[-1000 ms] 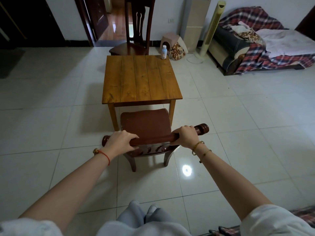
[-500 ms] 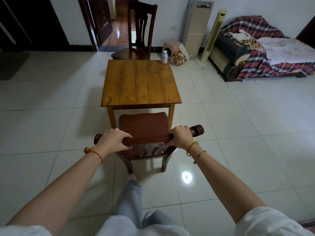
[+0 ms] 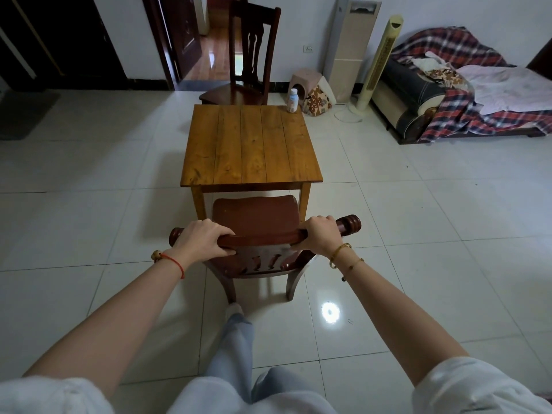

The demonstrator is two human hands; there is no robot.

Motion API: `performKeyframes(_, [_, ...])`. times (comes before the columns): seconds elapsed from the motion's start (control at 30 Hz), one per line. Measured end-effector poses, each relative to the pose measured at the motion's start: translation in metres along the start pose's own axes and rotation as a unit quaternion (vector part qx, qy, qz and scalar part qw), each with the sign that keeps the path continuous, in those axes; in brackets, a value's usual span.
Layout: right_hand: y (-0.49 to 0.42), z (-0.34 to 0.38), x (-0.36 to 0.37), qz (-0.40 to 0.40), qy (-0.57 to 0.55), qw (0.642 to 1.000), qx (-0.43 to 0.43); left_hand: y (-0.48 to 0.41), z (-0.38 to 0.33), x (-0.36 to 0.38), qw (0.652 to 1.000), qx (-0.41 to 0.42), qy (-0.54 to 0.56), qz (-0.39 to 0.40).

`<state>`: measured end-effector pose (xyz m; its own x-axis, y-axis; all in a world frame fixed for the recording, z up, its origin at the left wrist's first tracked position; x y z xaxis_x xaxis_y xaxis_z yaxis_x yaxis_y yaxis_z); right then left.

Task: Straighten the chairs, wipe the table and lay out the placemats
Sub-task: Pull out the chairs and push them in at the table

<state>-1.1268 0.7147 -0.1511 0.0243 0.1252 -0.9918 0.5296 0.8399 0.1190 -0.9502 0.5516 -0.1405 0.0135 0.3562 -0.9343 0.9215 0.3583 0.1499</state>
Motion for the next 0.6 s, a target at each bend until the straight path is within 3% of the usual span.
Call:
performKeyframes(0.37, [0.002,0.000,0.006,0.004,0.007,1.000,0.004,-0.003,0.006,0.007,1.000,0.003,0.012,0.025])
performKeyframes(0.6, [0.005,0.007,0.005,0.071,0.017,0.997,0.006,0.006,0.003,0.011,0.998,-0.002,0.018,0.064])
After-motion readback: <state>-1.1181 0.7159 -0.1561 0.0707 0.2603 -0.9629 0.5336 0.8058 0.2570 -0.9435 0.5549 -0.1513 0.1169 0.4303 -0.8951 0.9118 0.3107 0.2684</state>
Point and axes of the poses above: each hand's wrist, its own y-axis away from the middle knuckle, its own x-axis out of the palm, z = x × y, the point moved 8 cm from there along -y, towards the middle knuckle, and after that the axes turned 12 degrees about y, right-handed, at the moved point
